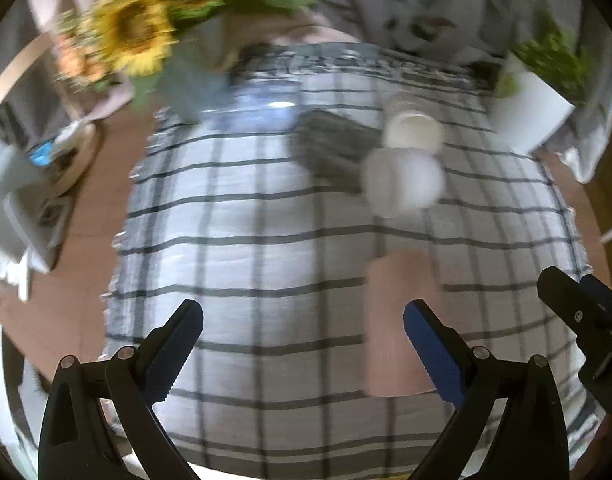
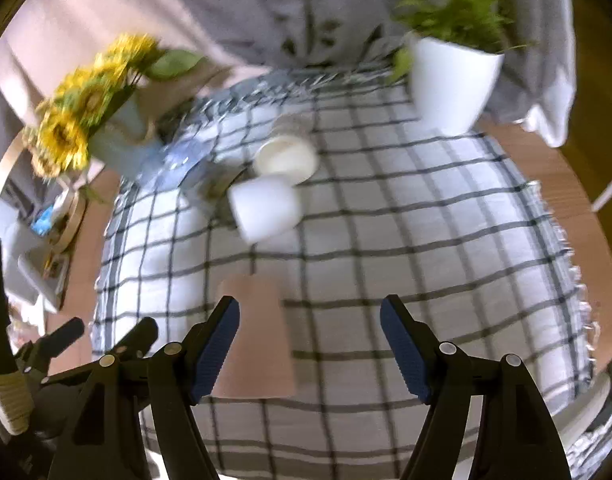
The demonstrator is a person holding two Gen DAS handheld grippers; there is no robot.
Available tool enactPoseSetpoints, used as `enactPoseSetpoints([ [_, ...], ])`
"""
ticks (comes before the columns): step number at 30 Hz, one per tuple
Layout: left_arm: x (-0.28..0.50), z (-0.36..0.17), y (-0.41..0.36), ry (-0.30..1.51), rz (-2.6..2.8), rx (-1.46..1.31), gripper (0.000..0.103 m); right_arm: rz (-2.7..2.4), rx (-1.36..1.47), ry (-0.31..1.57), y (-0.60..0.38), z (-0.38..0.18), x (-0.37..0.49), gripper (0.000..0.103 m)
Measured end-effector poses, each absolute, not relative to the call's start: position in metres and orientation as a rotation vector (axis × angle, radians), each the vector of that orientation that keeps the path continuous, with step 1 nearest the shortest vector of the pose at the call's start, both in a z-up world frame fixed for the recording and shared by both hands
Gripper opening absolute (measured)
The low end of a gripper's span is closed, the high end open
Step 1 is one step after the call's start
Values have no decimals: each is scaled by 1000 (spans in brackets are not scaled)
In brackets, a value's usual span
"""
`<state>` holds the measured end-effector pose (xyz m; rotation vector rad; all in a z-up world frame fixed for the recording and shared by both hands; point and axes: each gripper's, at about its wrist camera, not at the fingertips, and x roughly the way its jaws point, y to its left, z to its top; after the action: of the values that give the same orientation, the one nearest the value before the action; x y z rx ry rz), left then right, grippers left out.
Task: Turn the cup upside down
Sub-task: 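Rotate the held pink cup with the right gripper, rim toward the table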
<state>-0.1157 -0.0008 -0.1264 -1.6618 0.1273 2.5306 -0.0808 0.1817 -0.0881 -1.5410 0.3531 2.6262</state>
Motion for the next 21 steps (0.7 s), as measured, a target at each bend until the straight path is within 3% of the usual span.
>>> enactPoseSetpoints([
  [13,-171,-174,59,70,2214,-1884,96,2395,-1600,501,239,-112,-93,77],
  [16,-176,-183,65,70,2187,-1916,95,2366,-1616,530,245,-121,-98,84],
  [21,-180,-199,72,71,2131,-1971,83,2334,-1638,511,250,-130,-102,86],
])
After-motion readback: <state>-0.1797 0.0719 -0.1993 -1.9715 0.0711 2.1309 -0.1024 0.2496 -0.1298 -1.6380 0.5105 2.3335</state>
